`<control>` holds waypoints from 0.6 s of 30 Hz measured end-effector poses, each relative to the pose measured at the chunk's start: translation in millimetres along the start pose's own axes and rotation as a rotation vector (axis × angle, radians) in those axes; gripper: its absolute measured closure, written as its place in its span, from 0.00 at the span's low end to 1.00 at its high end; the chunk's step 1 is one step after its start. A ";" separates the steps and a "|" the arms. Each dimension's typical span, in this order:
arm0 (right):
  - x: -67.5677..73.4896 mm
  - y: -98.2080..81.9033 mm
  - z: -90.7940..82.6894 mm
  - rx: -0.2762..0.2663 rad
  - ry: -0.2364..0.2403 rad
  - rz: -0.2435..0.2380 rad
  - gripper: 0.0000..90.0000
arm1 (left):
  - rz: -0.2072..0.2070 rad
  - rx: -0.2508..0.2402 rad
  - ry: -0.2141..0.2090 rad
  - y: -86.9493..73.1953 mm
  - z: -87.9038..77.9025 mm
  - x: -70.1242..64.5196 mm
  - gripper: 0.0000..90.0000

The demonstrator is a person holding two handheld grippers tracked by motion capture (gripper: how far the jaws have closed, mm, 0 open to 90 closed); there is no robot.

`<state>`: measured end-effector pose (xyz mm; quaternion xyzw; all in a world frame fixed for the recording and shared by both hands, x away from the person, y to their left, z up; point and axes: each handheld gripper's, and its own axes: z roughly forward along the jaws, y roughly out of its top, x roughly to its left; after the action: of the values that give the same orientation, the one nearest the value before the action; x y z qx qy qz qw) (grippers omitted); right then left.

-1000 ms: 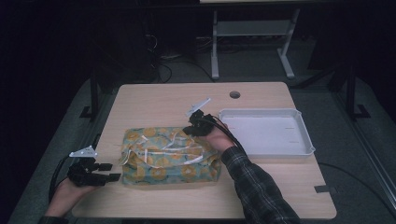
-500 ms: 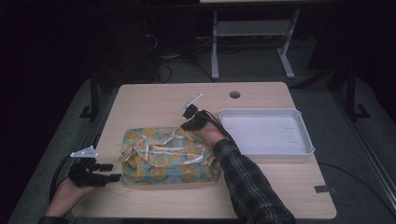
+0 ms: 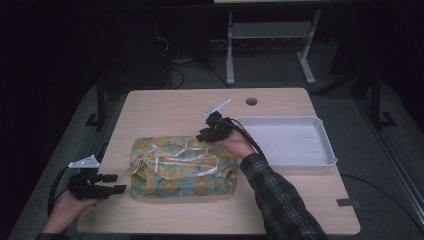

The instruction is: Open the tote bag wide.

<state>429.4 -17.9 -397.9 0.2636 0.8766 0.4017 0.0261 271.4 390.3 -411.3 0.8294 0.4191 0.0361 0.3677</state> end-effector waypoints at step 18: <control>36.6 -40.2 -42.7 -0.004 0.080 -0.071 0.66 | 0.080 -0.033 -0.021 58.3 -1.9 -14.0 0.40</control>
<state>369.2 -51.3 -391.8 0.2161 0.8850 0.4123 0.0057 300.7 359.2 -369.1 0.8398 0.3808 0.0487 0.3839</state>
